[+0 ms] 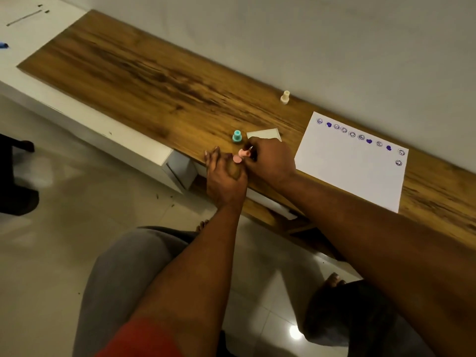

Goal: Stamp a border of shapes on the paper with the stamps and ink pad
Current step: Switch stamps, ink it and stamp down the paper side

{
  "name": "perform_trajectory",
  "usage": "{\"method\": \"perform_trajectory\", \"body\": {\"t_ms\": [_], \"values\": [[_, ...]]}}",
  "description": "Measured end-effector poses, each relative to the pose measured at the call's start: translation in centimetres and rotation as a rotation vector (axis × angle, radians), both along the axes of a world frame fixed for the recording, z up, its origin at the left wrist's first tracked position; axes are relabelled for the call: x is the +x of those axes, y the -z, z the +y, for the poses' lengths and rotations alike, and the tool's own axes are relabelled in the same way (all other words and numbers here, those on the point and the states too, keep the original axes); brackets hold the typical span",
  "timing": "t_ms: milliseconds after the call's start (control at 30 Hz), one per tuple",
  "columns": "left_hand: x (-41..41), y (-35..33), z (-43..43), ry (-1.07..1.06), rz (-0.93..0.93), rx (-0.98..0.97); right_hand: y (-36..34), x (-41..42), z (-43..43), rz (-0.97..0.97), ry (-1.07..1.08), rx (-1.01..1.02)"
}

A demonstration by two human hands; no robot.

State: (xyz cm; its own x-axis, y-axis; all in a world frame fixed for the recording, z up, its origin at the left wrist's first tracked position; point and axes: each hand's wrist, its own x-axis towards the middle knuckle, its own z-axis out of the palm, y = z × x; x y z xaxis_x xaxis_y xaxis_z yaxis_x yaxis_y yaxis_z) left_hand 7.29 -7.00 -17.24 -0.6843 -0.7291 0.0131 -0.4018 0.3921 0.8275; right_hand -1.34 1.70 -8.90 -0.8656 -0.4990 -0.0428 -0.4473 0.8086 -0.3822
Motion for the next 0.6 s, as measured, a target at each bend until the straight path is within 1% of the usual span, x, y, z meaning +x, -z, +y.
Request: {"method": "perform_trajectory", "body": {"t_ms": [267, 367, 600], "values": [[0.1, 0.3, -0.2, -0.009, 0.024, -0.011, 0.8, 0.7, -1.4, 0.118, -0.082, 0.096], [-0.2, 0.4, 0.0, -0.02, 0.011, -0.027, 0.6, 0.5, -1.3, 0.129, -0.089, 0.125], [-0.8, 0.5, 0.5, -0.064, 0.009, -0.027, -0.5, -0.4, -2.8, 0.16, -0.184, 0.319]]}}
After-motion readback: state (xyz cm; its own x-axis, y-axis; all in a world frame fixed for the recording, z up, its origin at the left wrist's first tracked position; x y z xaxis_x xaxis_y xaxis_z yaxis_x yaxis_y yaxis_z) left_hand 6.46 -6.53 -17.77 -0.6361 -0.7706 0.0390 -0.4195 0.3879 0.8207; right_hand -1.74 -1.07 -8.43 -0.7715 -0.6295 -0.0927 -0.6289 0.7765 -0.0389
